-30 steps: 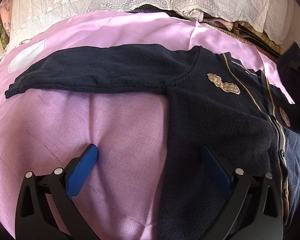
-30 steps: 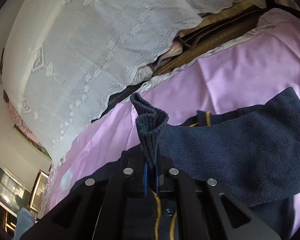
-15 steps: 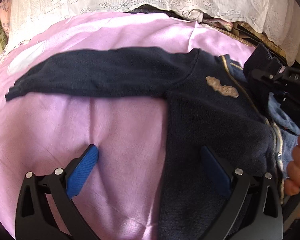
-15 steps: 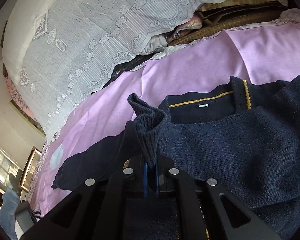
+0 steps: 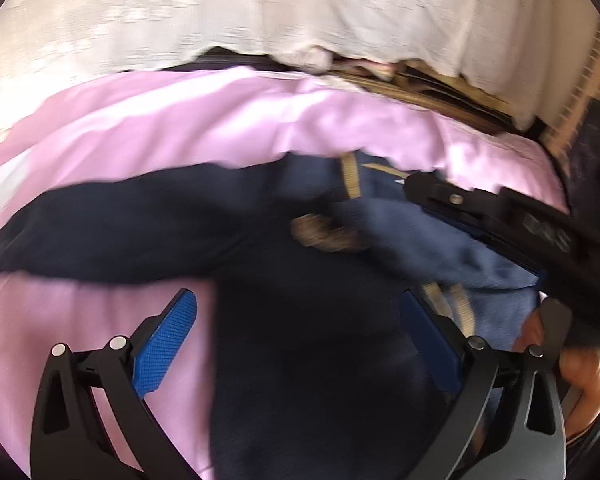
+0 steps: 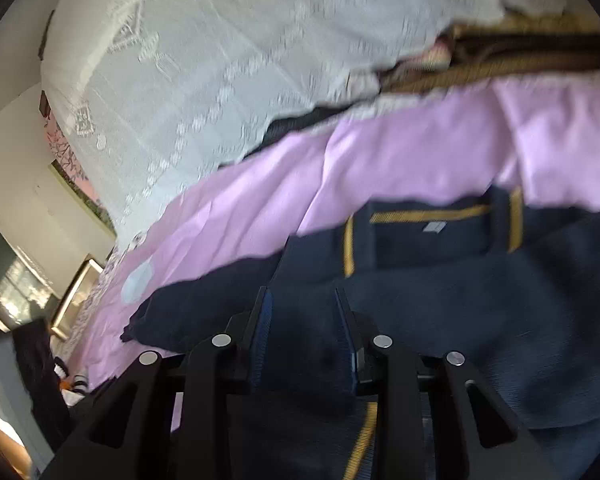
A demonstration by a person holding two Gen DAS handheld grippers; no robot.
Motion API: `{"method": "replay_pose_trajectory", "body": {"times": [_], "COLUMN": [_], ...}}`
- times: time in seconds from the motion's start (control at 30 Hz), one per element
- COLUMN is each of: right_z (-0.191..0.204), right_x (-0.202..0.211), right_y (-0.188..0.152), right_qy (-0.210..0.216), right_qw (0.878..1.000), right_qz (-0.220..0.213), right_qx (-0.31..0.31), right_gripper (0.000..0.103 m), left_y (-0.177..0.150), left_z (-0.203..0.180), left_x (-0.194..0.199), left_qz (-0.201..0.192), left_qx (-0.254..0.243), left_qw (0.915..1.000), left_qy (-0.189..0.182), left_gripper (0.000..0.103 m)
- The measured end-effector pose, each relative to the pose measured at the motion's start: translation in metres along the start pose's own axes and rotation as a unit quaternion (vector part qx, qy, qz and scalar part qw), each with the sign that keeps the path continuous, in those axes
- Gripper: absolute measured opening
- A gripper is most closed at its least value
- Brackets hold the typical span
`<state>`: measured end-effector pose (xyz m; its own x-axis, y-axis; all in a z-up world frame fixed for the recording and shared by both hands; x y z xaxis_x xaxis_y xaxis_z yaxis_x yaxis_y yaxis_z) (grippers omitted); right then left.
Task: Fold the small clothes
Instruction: 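Lay the sleeve on the body and open the right tool while the left tool grasps the other cuff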
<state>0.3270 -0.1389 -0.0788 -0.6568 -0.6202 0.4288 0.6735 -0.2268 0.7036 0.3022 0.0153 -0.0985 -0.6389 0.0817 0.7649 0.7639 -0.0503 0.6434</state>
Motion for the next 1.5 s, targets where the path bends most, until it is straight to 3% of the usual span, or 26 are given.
{"method": "replay_pose_trajectory", "body": {"times": [0.13, 0.23, 0.33, 0.4, 0.47, 0.53, 0.57, 0.63, 0.67, 0.77, 0.83, 0.93, 1.07, 1.13, 1.17, 1.2, 1.23, 1.3, 1.4, 1.5], "right_z": [-0.031, -0.064, -0.096, -0.116, -0.128, -0.133, -0.134, -0.132, -0.130, -0.134, -0.147, -0.162, -0.154, -0.139, -0.134, -0.130, -0.132, -0.141, -0.132, -0.124], "right_x": [0.055, 0.087, 0.103, 0.107, 0.109, 0.110, 0.111, 0.116, 0.117, 0.114, 0.101, 0.086, 0.096, 0.102, 0.100, 0.095, 0.085, 0.069, 0.071, 0.089], "right_y": [0.016, 0.016, 0.008, 0.006, 0.009, 0.009, 0.011, 0.013, 0.012, 0.005, -0.005, -0.020, -0.016, -0.010, -0.008, -0.009, -0.015, -0.025, -0.022, -0.017], "right_qy": [-0.028, -0.056, -0.080, -0.088, -0.087, -0.087, -0.088, -0.086, -0.090, -0.112, -0.124, -0.141, -0.144, -0.144, -0.140, -0.133, -0.130, -0.134, -0.148, -0.146], "right_qw": [0.998, 0.995, 0.992, 0.990, 0.989, 0.988, 0.988, 0.987, 0.987, 0.987, 0.986, 0.984, 0.984, 0.985, 0.987, 0.989, 0.990, 0.989, 0.989, 0.988], "right_qz": [-0.056, -0.085, -0.091, -0.090, -0.094, -0.095, -0.097, -0.104, -0.104, -0.084, -0.053, -0.016, -0.045, -0.064, -0.059, -0.047, -0.022, 0.010, 0.000, -0.046], "right_qx": [-0.012, -0.023, -0.036, -0.057, -0.074, -0.081, -0.083, -0.084, -0.082, -0.080, -0.101, -0.106, -0.097, -0.068, -0.058, -0.051, -0.055, -0.054, -0.028, -0.029], "right_gripper": [0.033, 0.035, 0.035, 0.035, 0.033, 0.032, 0.032, 0.033, 0.033, 0.034, 0.033, 0.031, 0.033, 0.034, 0.039, 0.044, 0.054, 0.057, 0.058, 0.058], "left_y": [0.020, 0.019, 0.023, 0.027, 0.028, 0.033, 0.038, 0.046, 0.047, 0.038, 0.022, 0.022, 0.019, 0.017, 0.017, 0.016, 0.016, 0.013, 0.004, -0.013], "left_z": [-0.028, -0.036, -0.029, -0.024, -0.018, -0.011, -0.007, -0.001, 0.001, 0.001, 0.001, 0.009, 0.020, 0.027, 0.031, 0.041, 0.048, 0.070, 0.115, 0.175], "left_x": [-0.029, -0.064, -0.073, -0.070, -0.067, -0.064, -0.059, -0.049, -0.048, -0.063, -0.078, -0.081, -0.075, -0.057, -0.048, -0.035, -0.031, -0.016, -0.008, 0.000], "left_qz": [0.046, 0.104, 0.089, 0.074, 0.065, 0.049, 0.035, 0.018, 0.013, 0.011, 0.021, 0.018, 0.024, 0.008, -0.005, -0.022, -0.030, -0.046, -0.035, -0.026], "left_qx": [-0.004, 0.037, 0.090, 0.105, 0.105, 0.097, 0.098, 0.112, 0.110, 0.072, 0.063, 0.084, 0.111, 0.112, 0.112, 0.112, 0.111, 0.107, 0.125, 0.193], "left_qw": [0.9983, 0.9916, 0.9888, 0.9889, 0.9904, 0.9931, 0.9931, 0.9894, 0.9898, 0.9968, 0.9976, 0.9957, 0.9919, 0.9919, 0.9920, 0.9927, 0.9931, 0.9932, 0.9909, 0.9795], "left_qy": [-0.037, -0.068, -0.080, -0.075, -0.062, -0.044, -0.054, -0.091, -0.089, -0.032, -0.018, -0.035, -0.056, -0.059, -0.058, -0.039, -0.023, 0.006, 0.033, 0.053], "left_gripper": [0.099, 0.099, 0.095, 0.070, 0.054, 0.028, 0.009, 0.009, 0.009, 0.009, 0.010, 0.013, 0.016, 0.046, 0.071, 0.086, 0.090, 0.091, 0.091, 0.091]}}
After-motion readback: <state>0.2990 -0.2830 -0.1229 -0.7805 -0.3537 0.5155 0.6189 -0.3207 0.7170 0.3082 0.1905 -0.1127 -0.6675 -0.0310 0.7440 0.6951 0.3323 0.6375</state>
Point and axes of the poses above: each gripper's, at about its wrist camera, not at the fingertips, and x roughly against the way its jaws point, z to its left, y to its top, the point moved 7 cm from there along -x, roughly the way its jaws point, and after that the axes turned 11 degrees about y, right-handed, at the moved point
